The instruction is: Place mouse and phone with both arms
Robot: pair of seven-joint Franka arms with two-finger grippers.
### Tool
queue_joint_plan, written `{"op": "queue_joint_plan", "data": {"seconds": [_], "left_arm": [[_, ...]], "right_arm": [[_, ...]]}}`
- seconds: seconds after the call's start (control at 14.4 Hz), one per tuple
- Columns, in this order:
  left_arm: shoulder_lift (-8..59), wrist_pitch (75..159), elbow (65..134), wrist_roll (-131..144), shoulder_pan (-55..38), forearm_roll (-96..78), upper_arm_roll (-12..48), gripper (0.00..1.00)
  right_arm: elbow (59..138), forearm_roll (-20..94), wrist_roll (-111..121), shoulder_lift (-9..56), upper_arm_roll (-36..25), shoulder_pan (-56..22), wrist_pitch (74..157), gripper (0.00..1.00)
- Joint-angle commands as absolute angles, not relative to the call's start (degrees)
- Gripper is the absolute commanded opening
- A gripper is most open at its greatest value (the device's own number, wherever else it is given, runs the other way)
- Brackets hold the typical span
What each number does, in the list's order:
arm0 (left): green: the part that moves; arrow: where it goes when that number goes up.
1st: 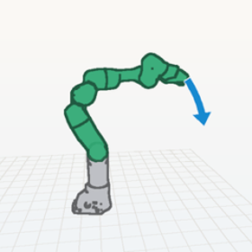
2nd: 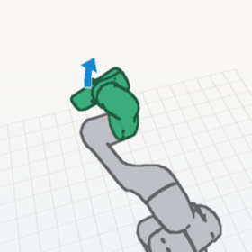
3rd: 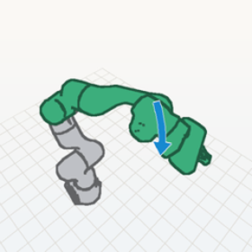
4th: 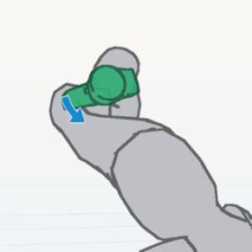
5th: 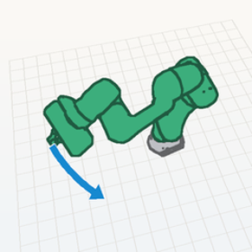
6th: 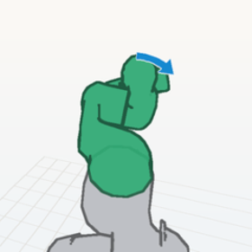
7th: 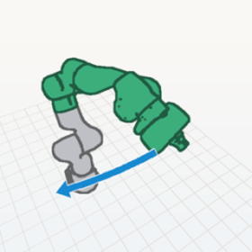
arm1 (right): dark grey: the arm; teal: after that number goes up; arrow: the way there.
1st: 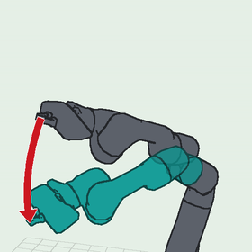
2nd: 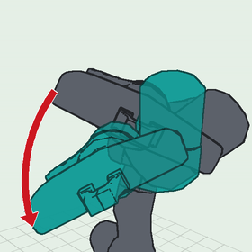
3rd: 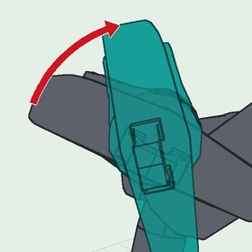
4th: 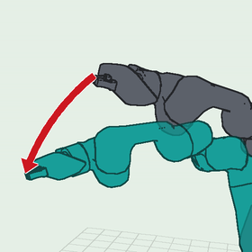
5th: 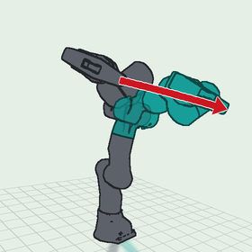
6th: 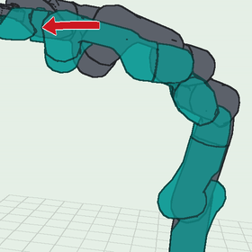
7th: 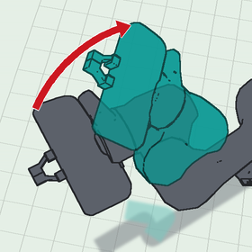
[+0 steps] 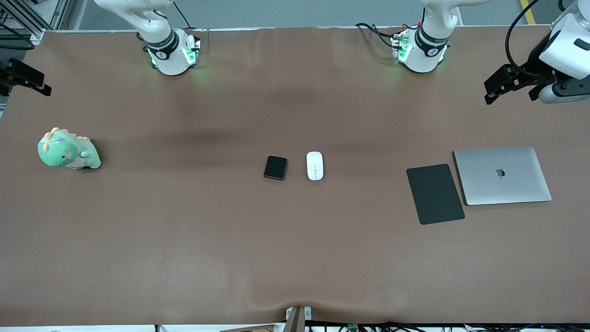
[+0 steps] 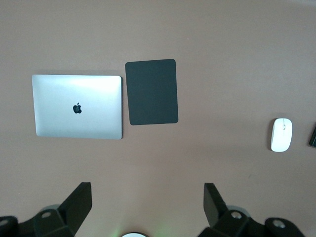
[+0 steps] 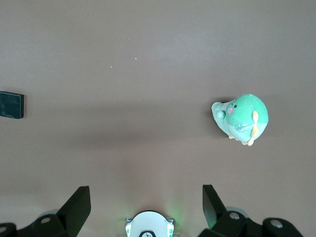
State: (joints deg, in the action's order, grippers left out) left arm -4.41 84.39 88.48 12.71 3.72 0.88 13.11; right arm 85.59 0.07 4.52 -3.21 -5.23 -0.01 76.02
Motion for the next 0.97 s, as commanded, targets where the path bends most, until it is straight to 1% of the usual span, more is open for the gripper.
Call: {"op": "queue_joint_plan", "data": {"seconds": [0.0, 0.62, 0.76, 0.9], "left_arm": [[-3.69, 83.14, 86.92, 12.57, 3.78, 0.88, 13.18, 1.00], [-2.55, 83.14, 86.39, 12.92, 3.43, 1.32, 13.36, 1.00], [-1.24, 83.14, 87.36, 13.70, 2.56, 0.88, 15.45, 1.00], [2.36, 83.75, 87.54, 16.60, 1.15, 0.97, 18.09, 1.00]], "right_arm": [[87.45, 0.88, 4.22, -5.01, -5.71, -0.44, 76.20, 1.00], [87.45, 1.14, 4.31, -4.92, -6.23, -0.53, 76.29, 1.00], [87.45, 1.23, 4.31, -4.75, -6.50, -0.27, 76.29, 1.00], [87.45, 1.23, 4.31, -4.83, -6.42, -0.44, 76.20, 1.00]]}}
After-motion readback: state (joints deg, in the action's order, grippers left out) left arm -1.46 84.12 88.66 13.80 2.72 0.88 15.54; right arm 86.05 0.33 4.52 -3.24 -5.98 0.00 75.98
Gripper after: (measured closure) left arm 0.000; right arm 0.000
